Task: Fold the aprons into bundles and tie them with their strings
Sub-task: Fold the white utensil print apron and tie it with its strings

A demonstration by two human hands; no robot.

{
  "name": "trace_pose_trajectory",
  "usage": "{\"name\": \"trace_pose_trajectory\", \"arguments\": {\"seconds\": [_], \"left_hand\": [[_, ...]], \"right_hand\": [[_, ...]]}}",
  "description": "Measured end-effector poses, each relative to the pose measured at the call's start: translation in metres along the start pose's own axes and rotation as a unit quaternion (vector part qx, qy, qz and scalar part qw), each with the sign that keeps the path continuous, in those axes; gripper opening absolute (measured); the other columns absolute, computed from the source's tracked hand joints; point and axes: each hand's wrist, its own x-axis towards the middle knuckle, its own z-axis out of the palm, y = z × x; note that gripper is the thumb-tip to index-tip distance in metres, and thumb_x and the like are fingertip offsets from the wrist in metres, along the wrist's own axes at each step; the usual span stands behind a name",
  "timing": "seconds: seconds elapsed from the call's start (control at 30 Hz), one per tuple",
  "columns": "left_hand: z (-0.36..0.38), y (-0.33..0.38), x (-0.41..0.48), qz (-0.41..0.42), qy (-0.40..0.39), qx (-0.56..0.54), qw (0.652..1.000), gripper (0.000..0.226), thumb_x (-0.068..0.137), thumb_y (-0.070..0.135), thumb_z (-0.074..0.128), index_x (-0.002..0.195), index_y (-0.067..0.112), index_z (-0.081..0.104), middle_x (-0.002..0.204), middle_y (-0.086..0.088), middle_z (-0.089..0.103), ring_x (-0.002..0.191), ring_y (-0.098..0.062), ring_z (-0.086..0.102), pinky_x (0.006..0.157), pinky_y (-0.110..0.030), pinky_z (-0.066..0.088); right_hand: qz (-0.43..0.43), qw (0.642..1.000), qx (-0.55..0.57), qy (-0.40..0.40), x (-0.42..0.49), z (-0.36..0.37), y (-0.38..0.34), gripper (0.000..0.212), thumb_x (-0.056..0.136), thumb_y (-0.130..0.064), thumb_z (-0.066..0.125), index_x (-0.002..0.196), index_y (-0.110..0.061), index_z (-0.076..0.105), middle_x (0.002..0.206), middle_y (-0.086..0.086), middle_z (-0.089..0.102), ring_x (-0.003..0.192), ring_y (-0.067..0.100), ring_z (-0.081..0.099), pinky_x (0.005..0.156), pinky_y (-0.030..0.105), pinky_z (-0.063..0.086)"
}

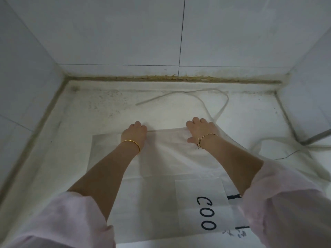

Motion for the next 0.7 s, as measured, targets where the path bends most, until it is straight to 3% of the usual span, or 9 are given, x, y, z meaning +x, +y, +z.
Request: {"name": "trace_pose_trajectory", "arguments": {"seconds": [0.17, 0.33, 0.43, 0.5, 0.57, 0.7], "left_hand": [[-0.002, 0.006, 0.006, 0.010, 0.029, -0.012, 0.999, 0.027, 0.089, 0.001, 0.050, 0.116, 0.004, 0.048, 0.120, -0.013, 0.040, 0.107, -0.029, 0.049, 0.079, -0.036, 0.047], [-0.003, 0.003, 0.010, 0.019, 0.035, 0.012, 0.999, 0.028, 0.089, 0.004, 0.050, 0.116, 0.006, 0.046, 0.115, -0.014, 0.045, 0.100, -0.029, 0.052, 0.076, -0.033, 0.041], [-0.004, 0.003, 0.012, 0.010, 0.040, -0.010, 0.999, 0.034, 0.087, 0.002, 0.051, 0.119, 0.009, 0.041, 0.111, -0.012, 0.046, 0.091, -0.027, 0.053, 0.072, -0.031, 0.035], [-0.005, 0.004, 0.014, 0.003, 0.041, -0.016, 0.999, 0.039, 0.087, 0.004, 0.052, 0.123, 0.011, 0.038, 0.112, -0.011, 0.043, 0.086, -0.026, 0.054, 0.074, -0.031, 0.037], [-0.007, 0.003, 0.015, 0.002, 0.036, -0.014, 0.999, 0.038, 0.089, 0.008, 0.052, 0.124, 0.012, 0.038, 0.114, -0.011, 0.042, 0.085, -0.026, 0.055, 0.077, -0.032, 0.039], [-0.008, 0.001, 0.016, 0.012, 0.030, -0.002, 0.999, 0.041, 0.086, 0.002, 0.051, 0.124, 0.012, 0.040, 0.114, -0.010, 0.043, 0.091, -0.025, 0.054, 0.079, -0.033, 0.040]], "right_hand": [[0.016, 0.999, -0.017, -0.034, 0.006, -0.002, 0.004, 0.035, 0.089, -0.036, 0.054, 0.118, -0.018, 0.044, 0.114, 0.003, 0.055, 0.113, 0.025, 0.042, 0.089, 0.039, 0.036], [-0.004, 0.999, 0.029, -0.033, 0.006, 0.002, 0.006, 0.041, 0.087, -0.036, 0.055, 0.126, -0.024, 0.048, 0.123, 0.005, 0.046, 0.116, 0.025, 0.041, 0.091, 0.038, 0.037], [-0.012, 0.996, 0.082, -0.016, 0.006, 0.007, 0.007, 0.036, 0.083, -0.023, 0.058, 0.117, -0.020, 0.047, 0.116, 0.003, 0.050, 0.110, 0.024, 0.045, 0.085, 0.035, 0.035], [-0.004, 0.993, 0.115, -0.024, 0.006, 0.005, 0.010, 0.044, 0.080, -0.020, 0.060, 0.121, -0.023, 0.043, 0.116, 0.000, 0.055, 0.111, 0.023, 0.047, 0.087, 0.036, 0.037], [-0.003, 0.993, 0.110, -0.032, 0.007, 0.002, 0.013, 0.051, 0.080, -0.023, 0.060, 0.128, -0.030, 0.042, 0.121, -0.004, 0.055, 0.116, 0.021, 0.044, 0.092, 0.037, 0.038], [0.003, 0.996, 0.081, -0.028, 0.010, 0.000, 0.019, 0.039, 0.085, -0.026, 0.055, 0.123, -0.035, 0.051, 0.121, -0.001, 0.051, 0.118, 0.021, 0.041, 0.087, 0.034, 0.034]]}}
